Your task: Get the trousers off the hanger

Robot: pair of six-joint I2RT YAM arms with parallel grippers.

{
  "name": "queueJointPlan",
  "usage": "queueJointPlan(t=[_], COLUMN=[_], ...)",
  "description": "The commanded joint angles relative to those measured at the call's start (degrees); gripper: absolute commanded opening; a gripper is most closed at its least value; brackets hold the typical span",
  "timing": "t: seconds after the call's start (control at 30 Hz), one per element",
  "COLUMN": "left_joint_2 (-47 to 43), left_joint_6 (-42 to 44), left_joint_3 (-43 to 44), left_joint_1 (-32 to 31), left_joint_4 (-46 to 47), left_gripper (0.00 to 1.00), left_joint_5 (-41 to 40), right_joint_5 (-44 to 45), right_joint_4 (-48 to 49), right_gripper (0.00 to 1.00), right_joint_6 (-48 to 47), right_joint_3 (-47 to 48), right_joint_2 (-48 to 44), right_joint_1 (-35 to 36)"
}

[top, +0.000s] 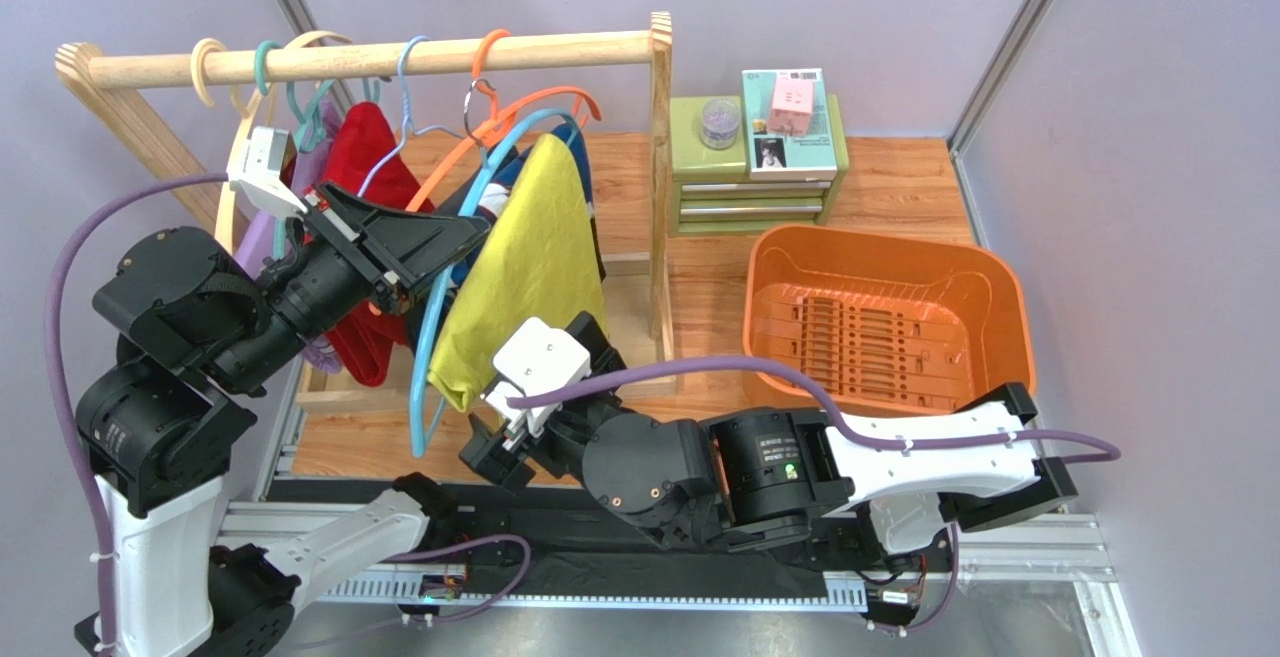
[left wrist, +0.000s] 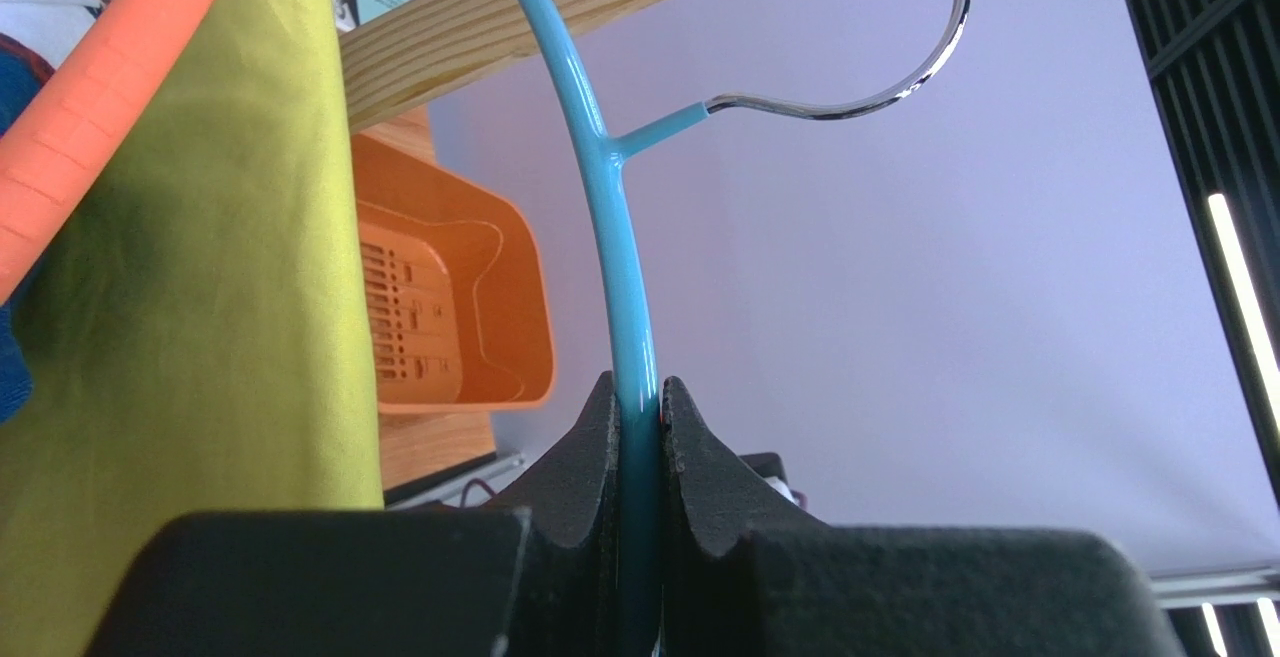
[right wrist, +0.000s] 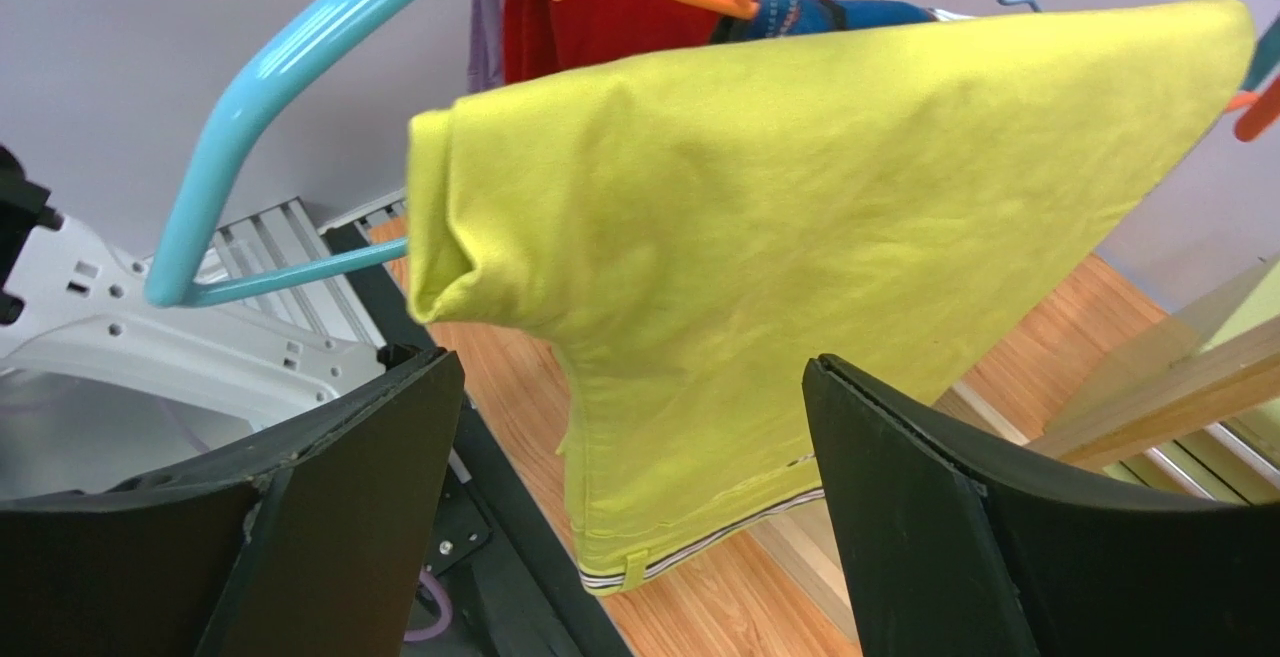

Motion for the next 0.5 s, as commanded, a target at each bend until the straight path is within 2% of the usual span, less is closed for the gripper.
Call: queueJointPlan(t=[0.0, 0.13, 0.3, 0.47], left_joint_2=[-1.47, -1.47, -2.26, -3.05], left_joint_6=[-2.16, -2.77, -3.21, -4.35], left_joint_3=[1.80, 1.98, 1.98, 1.63], left_joint_1=[-0.19, -0.19, -0.19, -0.19], left_joint_4=[10.06, 10.06, 9.97, 9.88], left_gripper=[0.00, 0.00, 0.00, 0.00], left_joint_5=[-0.57, 1.36, 2.15, 3.12], right_joint_5=[-0.45, 2.08, 2.09, 6.39], right_joint_4=[3.92, 4.10, 4.18, 4.18], right_gripper=[0.91, 0.95, 0.95, 0.94], right_joint_6=[-1.18, -1.61, -2.67, -2.84], right_joint_3=[-1.71, 0.12, 4.87, 6.46], right_joint_2=[0.07, 2.35, 6.31, 7.98], right_joint_1=[1.26, 1.18, -0.14, -0.93])
